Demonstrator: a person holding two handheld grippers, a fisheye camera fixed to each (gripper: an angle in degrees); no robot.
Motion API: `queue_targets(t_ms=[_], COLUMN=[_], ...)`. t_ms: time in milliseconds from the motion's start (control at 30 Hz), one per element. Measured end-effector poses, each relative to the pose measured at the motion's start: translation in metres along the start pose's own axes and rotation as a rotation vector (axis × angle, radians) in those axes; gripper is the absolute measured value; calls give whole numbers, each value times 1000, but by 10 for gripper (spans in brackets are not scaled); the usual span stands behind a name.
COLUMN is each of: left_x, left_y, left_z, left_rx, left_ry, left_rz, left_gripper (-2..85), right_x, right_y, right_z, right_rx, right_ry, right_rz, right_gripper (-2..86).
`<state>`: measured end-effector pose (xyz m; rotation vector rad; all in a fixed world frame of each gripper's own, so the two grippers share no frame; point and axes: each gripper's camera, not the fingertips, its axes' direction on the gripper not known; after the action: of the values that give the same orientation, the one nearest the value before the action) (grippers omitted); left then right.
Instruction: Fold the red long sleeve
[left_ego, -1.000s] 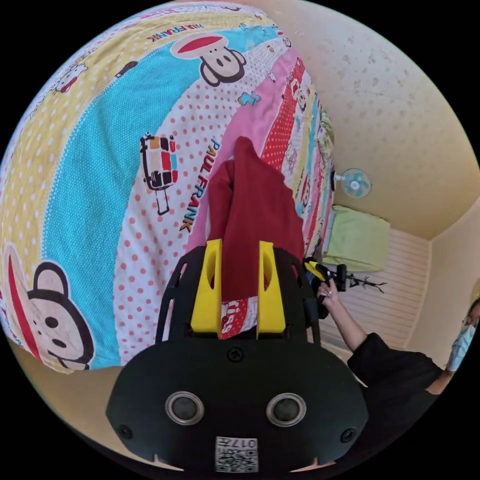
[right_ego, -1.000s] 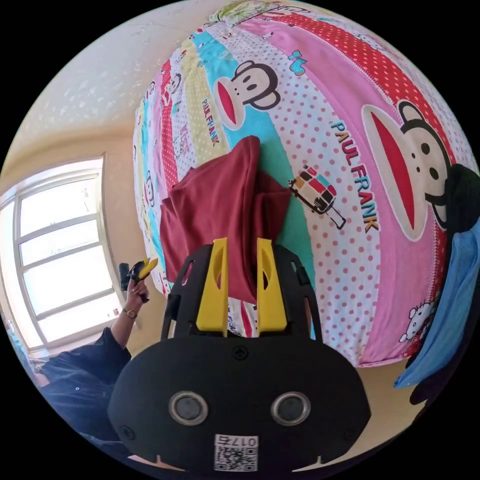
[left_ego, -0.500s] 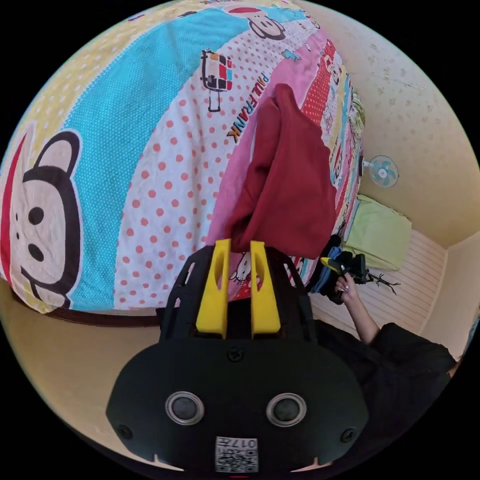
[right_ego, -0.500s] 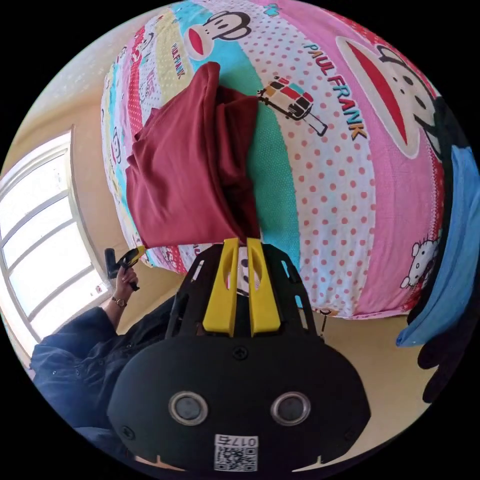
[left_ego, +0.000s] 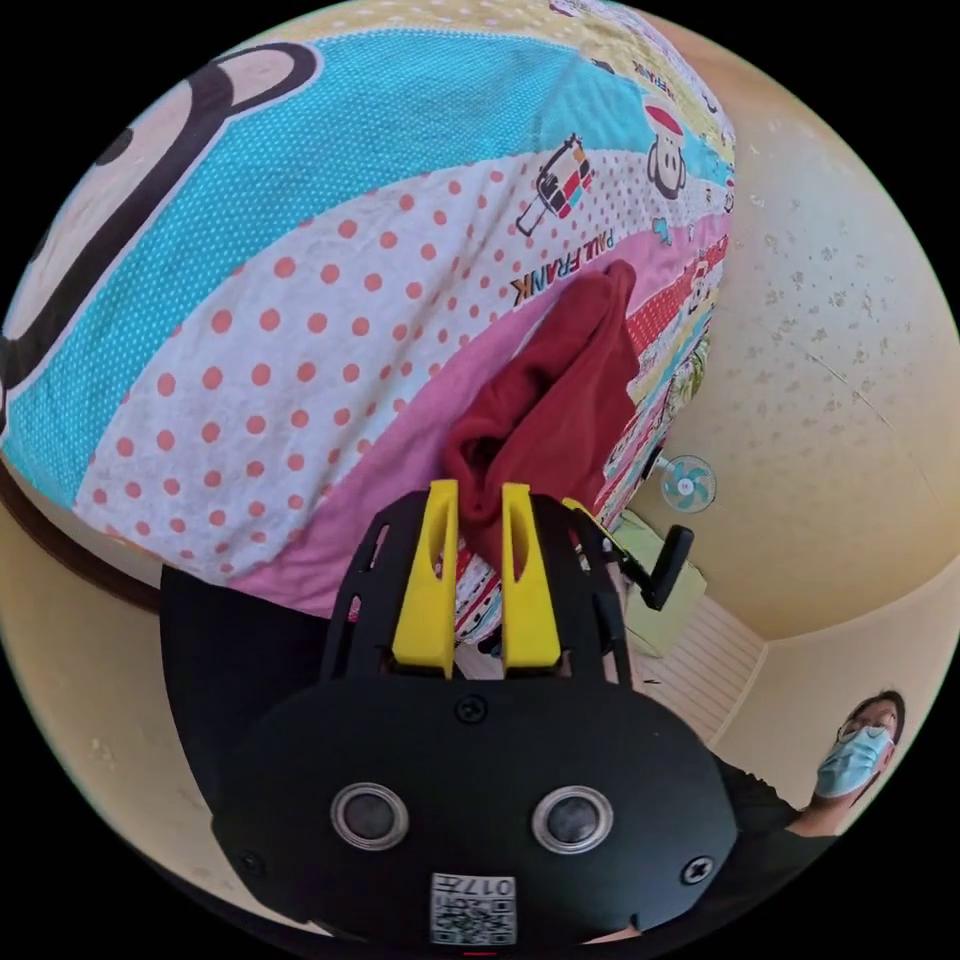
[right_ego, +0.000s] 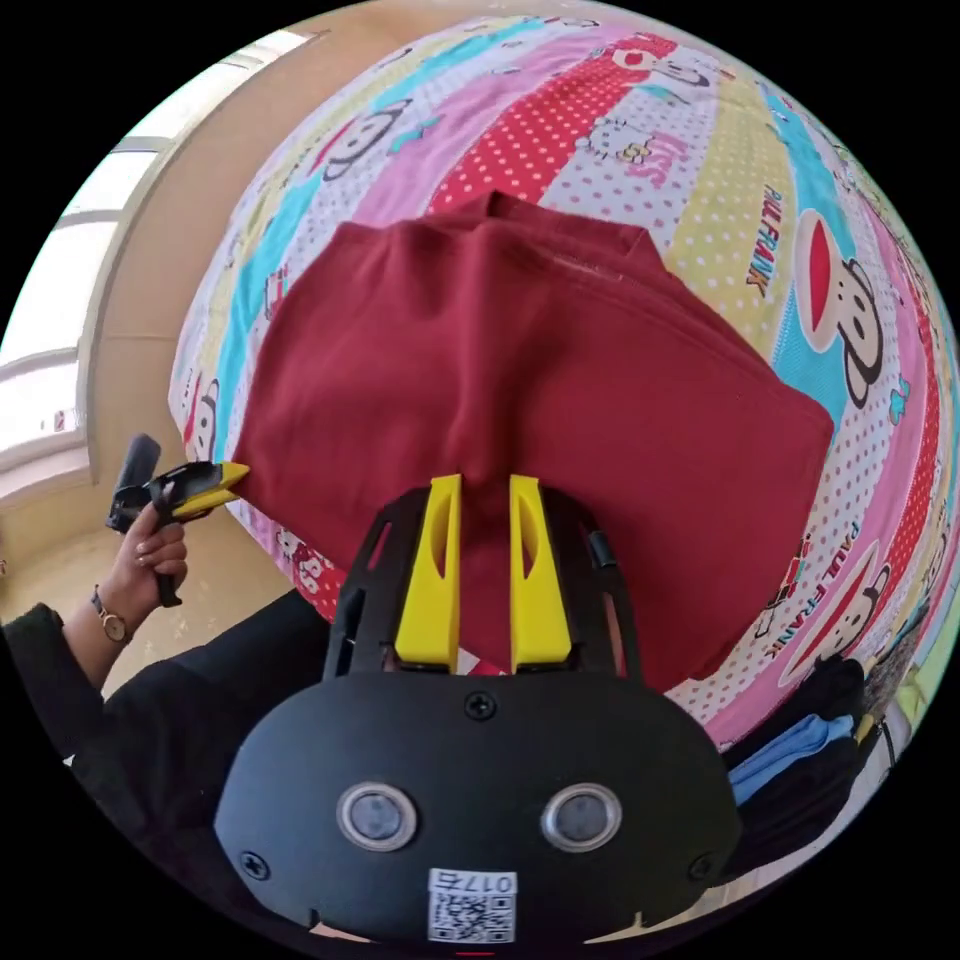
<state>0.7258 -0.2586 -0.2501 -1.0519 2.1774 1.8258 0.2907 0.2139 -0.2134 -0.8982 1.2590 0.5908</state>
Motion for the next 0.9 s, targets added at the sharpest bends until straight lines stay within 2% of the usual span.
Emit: queue_targets(t_ms=[100, 233, 300, 367, 433, 600, 733, 800, 833, 900], left_x=[35, 117, 151, 184, 192, 152, 75, 57, 57, 64], left_y=[15, 44, 61, 88, 108, 148, 165, 174, 183, 197], left_z=[0, 35, 66, 127, 178, 311, 407, 421, 419, 406], left_rx=[-44, -180, -253, -393, -496, -692, -786, -827, -832, -828], left_ry=[52, 2, -37, -115, -160, -222, -387, -318, -242, -227], left_rz=[157, 450, 578, 750, 835, 868, 737, 677, 684, 730], left_gripper=[59, 57, 57, 58, 57, 56, 69, 78, 80, 81], right_x=[0, 19, 51, 83, 117, 191, 218, 228, 231, 240], right_y=[-4, 14, 57, 94, 135, 244, 281, 292, 293, 292], right_z=[0, -21, -41, -49, -51, -34, -18, -16, -16, -22], right_rx=[-5, 11, 118, 159, 183, 194, 187, 248, 271, 374], right_ry=[16, 14, -11, -63, -113, -193, -263, -392, -432, -608], right_rz=[-78, -93, -3, 113, 244, 535, 622, 628, 629, 622], right_gripper=[71, 31, 19, 14, 11, 12, 25, 45, 54, 85])
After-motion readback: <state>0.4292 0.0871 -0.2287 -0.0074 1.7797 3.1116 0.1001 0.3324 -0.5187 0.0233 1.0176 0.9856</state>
